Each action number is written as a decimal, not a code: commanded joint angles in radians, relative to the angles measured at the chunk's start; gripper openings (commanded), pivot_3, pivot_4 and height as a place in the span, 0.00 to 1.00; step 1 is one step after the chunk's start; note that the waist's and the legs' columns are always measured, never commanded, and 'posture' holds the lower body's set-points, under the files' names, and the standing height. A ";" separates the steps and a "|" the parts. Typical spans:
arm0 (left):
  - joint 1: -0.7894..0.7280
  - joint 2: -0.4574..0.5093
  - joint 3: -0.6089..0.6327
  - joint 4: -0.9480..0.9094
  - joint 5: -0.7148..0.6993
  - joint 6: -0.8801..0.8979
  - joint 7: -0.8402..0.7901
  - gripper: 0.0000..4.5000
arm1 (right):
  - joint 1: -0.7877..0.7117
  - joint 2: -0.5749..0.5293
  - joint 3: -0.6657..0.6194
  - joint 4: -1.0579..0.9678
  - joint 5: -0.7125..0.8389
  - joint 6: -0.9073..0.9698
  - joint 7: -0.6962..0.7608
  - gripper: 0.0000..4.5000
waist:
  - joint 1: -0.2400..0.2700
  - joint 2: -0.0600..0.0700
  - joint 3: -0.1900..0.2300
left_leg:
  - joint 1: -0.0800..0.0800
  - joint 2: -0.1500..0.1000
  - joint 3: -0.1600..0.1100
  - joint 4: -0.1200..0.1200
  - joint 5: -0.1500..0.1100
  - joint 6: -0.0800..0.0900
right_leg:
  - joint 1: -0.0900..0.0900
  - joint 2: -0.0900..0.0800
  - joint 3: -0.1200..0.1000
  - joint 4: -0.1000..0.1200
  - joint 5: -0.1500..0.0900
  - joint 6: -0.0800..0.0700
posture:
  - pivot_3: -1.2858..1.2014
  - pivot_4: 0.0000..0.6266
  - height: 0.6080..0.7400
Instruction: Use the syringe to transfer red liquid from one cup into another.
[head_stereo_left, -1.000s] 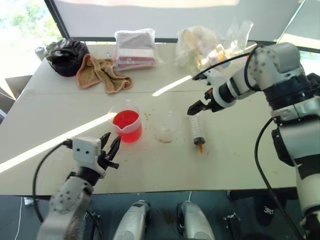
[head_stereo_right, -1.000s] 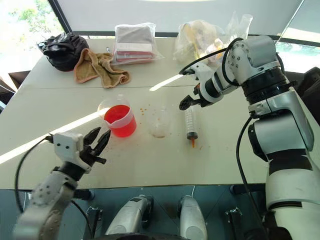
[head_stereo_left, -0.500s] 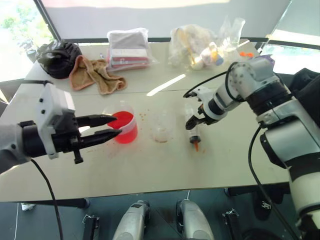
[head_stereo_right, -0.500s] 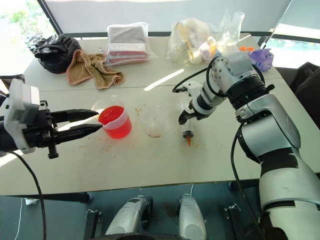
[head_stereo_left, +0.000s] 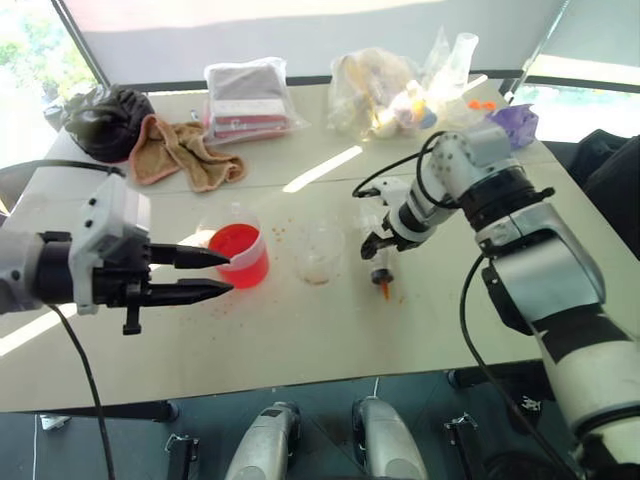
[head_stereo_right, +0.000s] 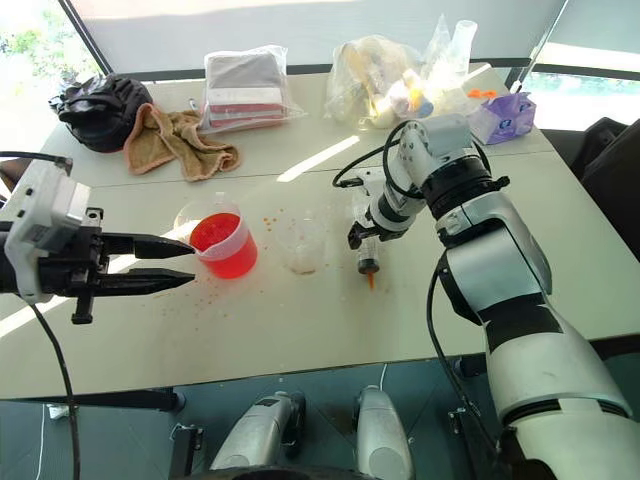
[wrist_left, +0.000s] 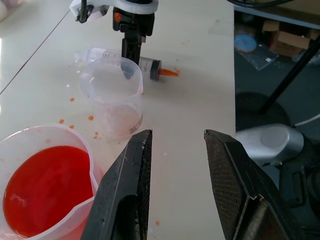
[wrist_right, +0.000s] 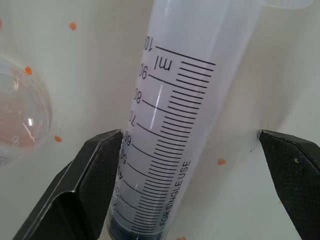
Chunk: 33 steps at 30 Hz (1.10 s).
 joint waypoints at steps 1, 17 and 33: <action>-0.016 -0.009 0.008 -0.009 0.016 -0.015 0.001 0.38 | -0.031 0.031 -0.070 -0.001 -0.077 0.006 -0.007 0.79 | 0.000 0.000 0.000 | 0.000 0.000 0.000 0.000 0.000 0.000 | 0.000 0.000 0.000 0.000 0.000 0.000 | 0.52 0.24 0.97; 0.013 -0.053 0.065 -0.045 0.000 0.019 0.059 0.38 | -0.011 0.046 -0.146 -0.091 -0.322 -0.008 0.076 0.31 | -0.001 0.000 0.000 | 0.001 0.000 0.002 0.000 0.000 0.000 | 0.000 0.000 0.002 0.002 0.000 0.000 | 0.52 0.24 0.97; -0.206 0.024 -0.006 0.210 0.086 -0.016 -0.017 0.38 | -0.016 0.122 -0.466 -0.332 -0.336 -0.940 0.316 0.31 | -0.016 -0.001 0.000 | 0.005 0.003 0.005 -0.001 0.000 0.000 | 0.001 0.003 0.004 0.003 0.000 0.001 | 0.52 0.24 0.97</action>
